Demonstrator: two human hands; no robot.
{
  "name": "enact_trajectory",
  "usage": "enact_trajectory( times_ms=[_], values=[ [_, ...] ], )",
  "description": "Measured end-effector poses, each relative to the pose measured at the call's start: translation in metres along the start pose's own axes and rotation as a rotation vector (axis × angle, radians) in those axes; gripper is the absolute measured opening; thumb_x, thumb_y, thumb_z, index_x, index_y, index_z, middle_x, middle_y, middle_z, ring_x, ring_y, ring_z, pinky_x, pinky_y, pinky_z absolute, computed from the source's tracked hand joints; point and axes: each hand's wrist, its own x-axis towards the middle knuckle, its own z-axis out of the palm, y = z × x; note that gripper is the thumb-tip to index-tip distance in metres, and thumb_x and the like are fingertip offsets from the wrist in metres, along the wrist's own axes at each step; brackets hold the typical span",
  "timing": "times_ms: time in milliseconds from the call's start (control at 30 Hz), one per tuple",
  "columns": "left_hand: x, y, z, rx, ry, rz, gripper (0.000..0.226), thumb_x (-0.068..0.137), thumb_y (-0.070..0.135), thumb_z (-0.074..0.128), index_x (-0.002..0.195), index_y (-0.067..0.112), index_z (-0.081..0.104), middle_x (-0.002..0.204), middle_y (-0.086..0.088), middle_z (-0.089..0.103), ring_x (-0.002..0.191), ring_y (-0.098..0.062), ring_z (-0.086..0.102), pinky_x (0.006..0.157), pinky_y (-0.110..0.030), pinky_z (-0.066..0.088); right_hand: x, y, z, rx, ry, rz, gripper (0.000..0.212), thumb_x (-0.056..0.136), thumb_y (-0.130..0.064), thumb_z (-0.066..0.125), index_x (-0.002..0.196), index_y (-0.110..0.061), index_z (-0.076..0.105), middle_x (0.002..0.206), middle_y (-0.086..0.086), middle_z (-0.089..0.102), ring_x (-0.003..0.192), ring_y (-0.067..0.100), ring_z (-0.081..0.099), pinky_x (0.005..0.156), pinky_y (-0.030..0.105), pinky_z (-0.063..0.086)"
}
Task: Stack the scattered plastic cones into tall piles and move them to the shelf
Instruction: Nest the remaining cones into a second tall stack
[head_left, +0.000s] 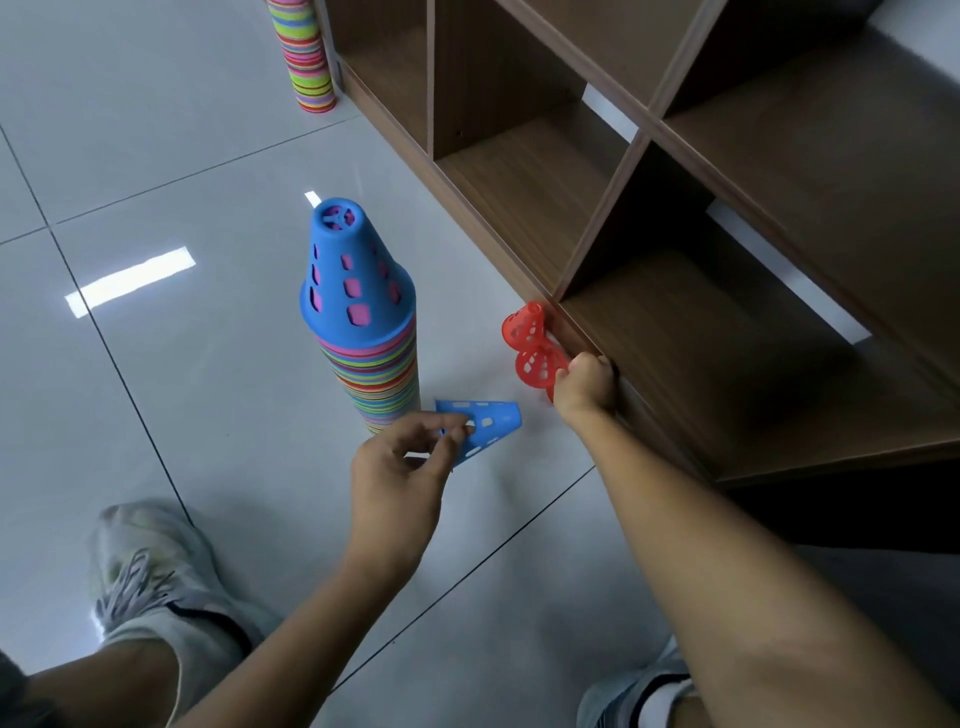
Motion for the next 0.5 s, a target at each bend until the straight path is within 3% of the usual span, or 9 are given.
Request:
enact_trajectory(
  times_ms=[167, 267, 367, 400, 500],
  values=[
    [-0.007, 0.038, -0.002, -0.092, 0.016, 0.108, 0.011, 0.091, 0.010, 0.070, 0.093, 0.020, 0.076, 0.077, -0.003, 0.070, 0.067, -0.012, 0.061, 0.063, -0.024, 0.052, -0.011, 0.004, -0.013, 0.077, -0.007, 0.012, 0.028, 0.097, -0.021, 0.058, 0.113, 0.000, 0.067, 0.118, 0.020, 0.064, 0.109, 0.035, 0.062, 0.079, 0.033, 0.048],
    [-0.011, 0.062, -0.003, -0.129, 0.018, 0.178, 0.012, 0.092, 0.013, 0.071, 0.101, 0.019, 0.074, 0.081, -0.013, 0.070, 0.069, -0.023, 0.063, 0.063, -0.031, 0.053, -0.020, 0.004, -0.027, 0.211, -0.018, 0.031, 0.023, 0.095, -0.018, 0.061, 0.107, -0.001, 0.070, 0.112, 0.018, 0.069, 0.103, 0.032, 0.066, 0.072, 0.027, 0.041],
    [-0.017, 0.088, -0.005, -0.171, 0.016, 0.234, 0.021, 0.091, 0.015, 0.072, 0.111, 0.018, 0.069, 0.075, -0.008, 0.072, 0.069, -0.023, 0.067, 0.068, -0.027, 0.055, -0.034, 0.002, -0.049, 0.322, -0.018, 0.028, 0.019, 0.095, -0.015, 0.062, 0.103, 0.000, 0.070, 0.110, 0.016, 0.070, 0.101, 0.030, 0.066, 0.072, 0.024, 0.041],
    [-0.020, 0.097, -0.006, -0.177, 0.009, 0.251, 0.024, 0.091, 0.016, 0.072, 0.114, 0.018, 0.068, 0.073, -0.006, 0.072, 0.068, -0.020, 0.068, 0.070, -0.027, 0.055, -0.039, 0.000, -0.057, 0.357, -0.016, 0.024, 0.019, 0.096, -0.014, 0.062, 0.104, 0.001, 0.068, 0.108, 0.013, 0.069, 0.097, 0.027, 0.066, 0.069, 0.019, 0.040],
    [-0.025, 0.120, -0.010, -0.184, 0.005, 0.315, 0.029, 0.090, 0.017, 0.072, 0.118, 0.017, 0.065, 0.073, -0.008, 0.071, 0.068, -0.018, 0.069, 0.072, -0.024, 0.055, -0.055, -0.003, -0.079, 0.498, -0.007, -0.015, 0.013, 0.097, -0.008, 0.060, 0.103, 0.002, 0.064, 0.092, 0.005, 0.059, 0.060, 0.004, 0.053, 0.043, 0.002, 0.032]
  ],
)
